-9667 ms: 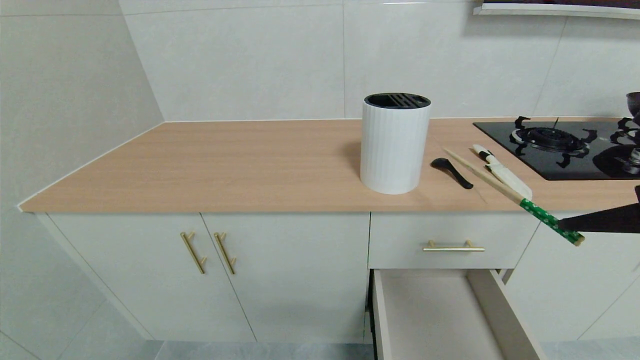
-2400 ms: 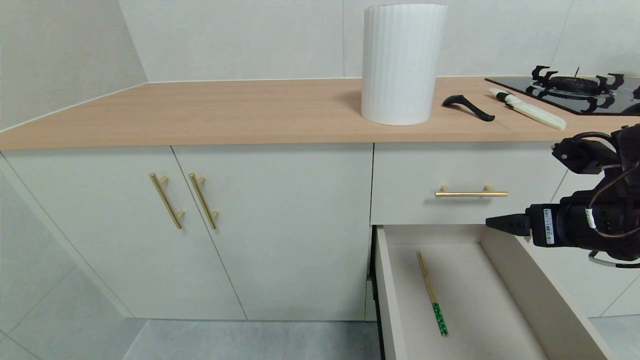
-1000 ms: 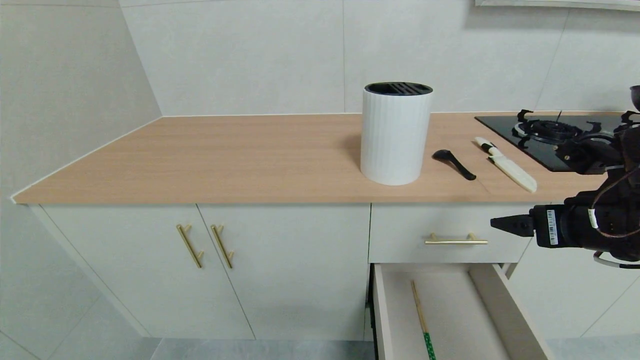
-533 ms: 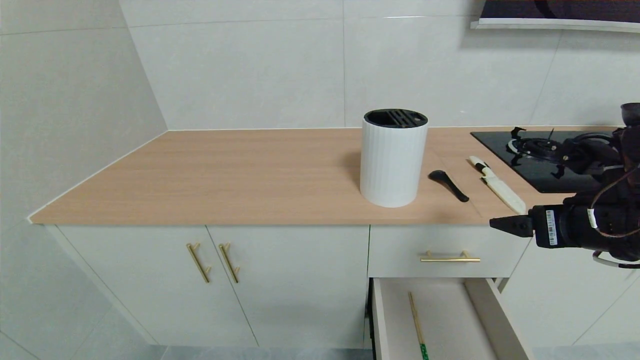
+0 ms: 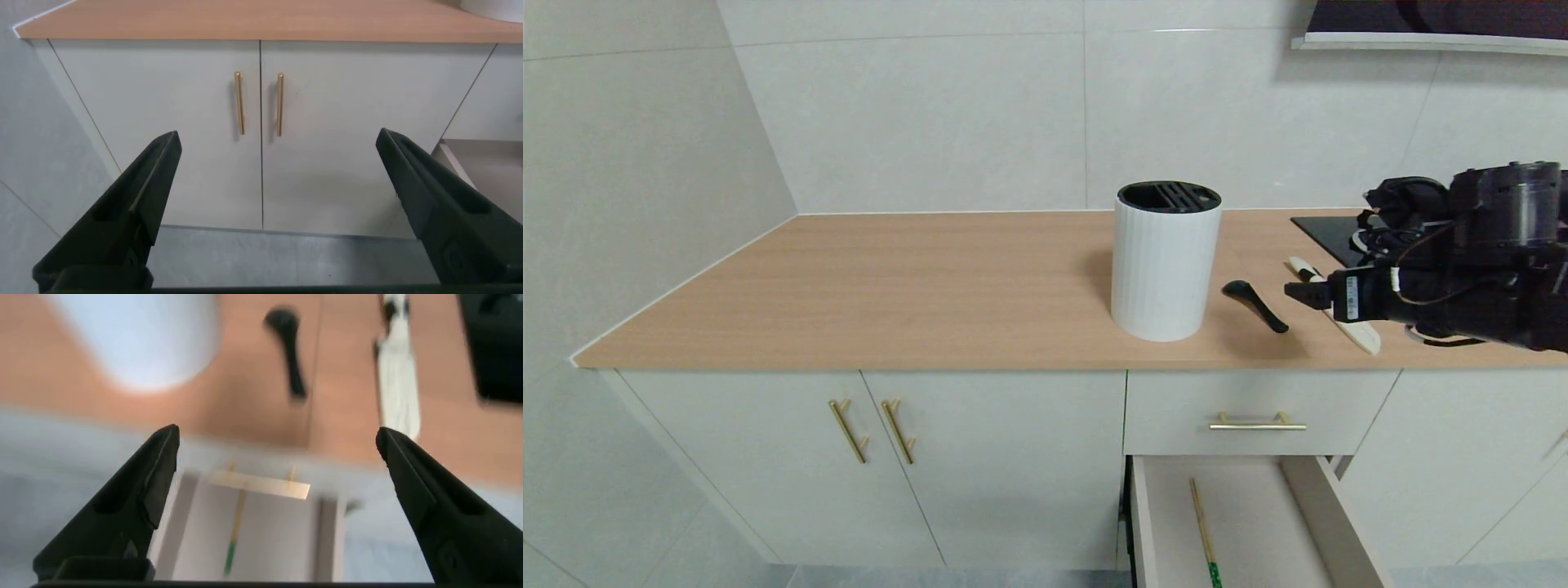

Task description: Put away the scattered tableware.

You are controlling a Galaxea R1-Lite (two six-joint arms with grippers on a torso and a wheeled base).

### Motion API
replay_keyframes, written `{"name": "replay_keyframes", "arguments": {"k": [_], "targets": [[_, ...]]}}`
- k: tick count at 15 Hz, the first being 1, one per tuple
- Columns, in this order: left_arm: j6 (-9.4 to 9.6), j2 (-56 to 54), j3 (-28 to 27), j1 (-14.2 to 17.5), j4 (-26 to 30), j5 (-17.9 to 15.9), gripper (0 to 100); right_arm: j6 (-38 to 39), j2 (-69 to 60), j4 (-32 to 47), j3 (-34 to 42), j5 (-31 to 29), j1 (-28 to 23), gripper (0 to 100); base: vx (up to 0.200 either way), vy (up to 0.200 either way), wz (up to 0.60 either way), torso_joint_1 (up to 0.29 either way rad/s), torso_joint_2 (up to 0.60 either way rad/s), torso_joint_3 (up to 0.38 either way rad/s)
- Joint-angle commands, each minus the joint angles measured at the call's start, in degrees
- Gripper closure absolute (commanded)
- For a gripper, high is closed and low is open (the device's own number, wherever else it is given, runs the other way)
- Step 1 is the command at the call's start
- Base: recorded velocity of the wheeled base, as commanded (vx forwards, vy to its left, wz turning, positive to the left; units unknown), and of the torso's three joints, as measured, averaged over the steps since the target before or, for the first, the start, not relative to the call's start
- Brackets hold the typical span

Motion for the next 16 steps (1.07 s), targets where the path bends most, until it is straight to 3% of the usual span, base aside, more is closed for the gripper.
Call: {"name": "replay_keyframes", "arguments": {"k": [1, 4, 8, 16], "targets": [[-0.04, 0.0, 0.0, 0.0, 0.0, 0.0, 0, -1.5, 15.2, -2.4, -10.6, 7.8, -5.0, 0, 0.0, 0.0, 0.0, 0.0, 0.0, 0.0], [0.05, 0.0, 0.0, 0.0, 0.0, 0.0, 0, -4.2, 22.2, -2.8, -14.4, 11.2, -6.6, 0, 0.0, 0.0, 0.0, 0.0, 0.0, 0.0], [-0.04, 0.0, 0.0, 0.0, 0.0, 0.0, 0, -5.3, 26.5, -8.4, -14.4, 11.0, -6.4, 0, 0.0, 0.0, 0.0, 0.0, 0.0, 0.0], [-0.04, 0.0, 0.0, 0.0, 0.0, 0.0, 0, -5.2, 27.6, -8.8, -14.9, 10.6, -5.8, 0, 0.0, 0.0, 0.0, 0.0, 0.0, 0.0]]}}
